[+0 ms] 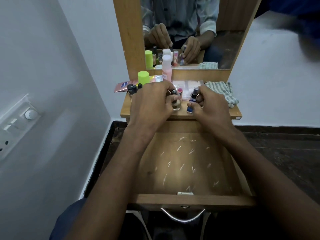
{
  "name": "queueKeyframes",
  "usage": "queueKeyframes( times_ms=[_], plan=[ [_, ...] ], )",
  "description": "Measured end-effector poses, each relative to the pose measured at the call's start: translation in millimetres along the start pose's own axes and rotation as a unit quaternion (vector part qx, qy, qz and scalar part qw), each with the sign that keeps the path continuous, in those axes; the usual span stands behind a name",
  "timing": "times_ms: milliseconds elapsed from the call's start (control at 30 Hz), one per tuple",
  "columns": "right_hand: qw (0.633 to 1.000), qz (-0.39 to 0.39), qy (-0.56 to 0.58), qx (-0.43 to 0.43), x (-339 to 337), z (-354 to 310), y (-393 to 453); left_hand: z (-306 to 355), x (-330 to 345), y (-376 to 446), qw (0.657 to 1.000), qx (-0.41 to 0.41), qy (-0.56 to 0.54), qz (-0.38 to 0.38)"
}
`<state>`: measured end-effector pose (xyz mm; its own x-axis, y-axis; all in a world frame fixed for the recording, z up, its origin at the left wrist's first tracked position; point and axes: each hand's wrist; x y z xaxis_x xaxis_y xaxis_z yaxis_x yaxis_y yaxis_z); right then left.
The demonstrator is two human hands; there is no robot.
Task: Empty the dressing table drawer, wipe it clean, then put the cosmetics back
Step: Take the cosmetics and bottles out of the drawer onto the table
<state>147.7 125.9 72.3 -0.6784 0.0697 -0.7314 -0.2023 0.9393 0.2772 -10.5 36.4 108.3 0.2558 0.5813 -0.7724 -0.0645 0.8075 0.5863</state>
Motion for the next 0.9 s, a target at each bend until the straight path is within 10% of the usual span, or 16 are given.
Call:
queueKeyframes(
  times_ms=[900],
  plan=[
    [0.998,0.048,0.039,0.002,27,2,8,-11,30,-3,1.000,-0.013,0.027,-0.010]
  ],
)
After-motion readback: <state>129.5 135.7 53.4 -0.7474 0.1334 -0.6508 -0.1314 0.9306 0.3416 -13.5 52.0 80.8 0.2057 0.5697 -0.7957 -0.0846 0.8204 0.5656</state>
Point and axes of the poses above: each hand's wrist, its own y-axis towards the middle knuckle, its own x-axis out of the palm, z = x × y, and after that the axes turned 14 degrees about x, right-handed
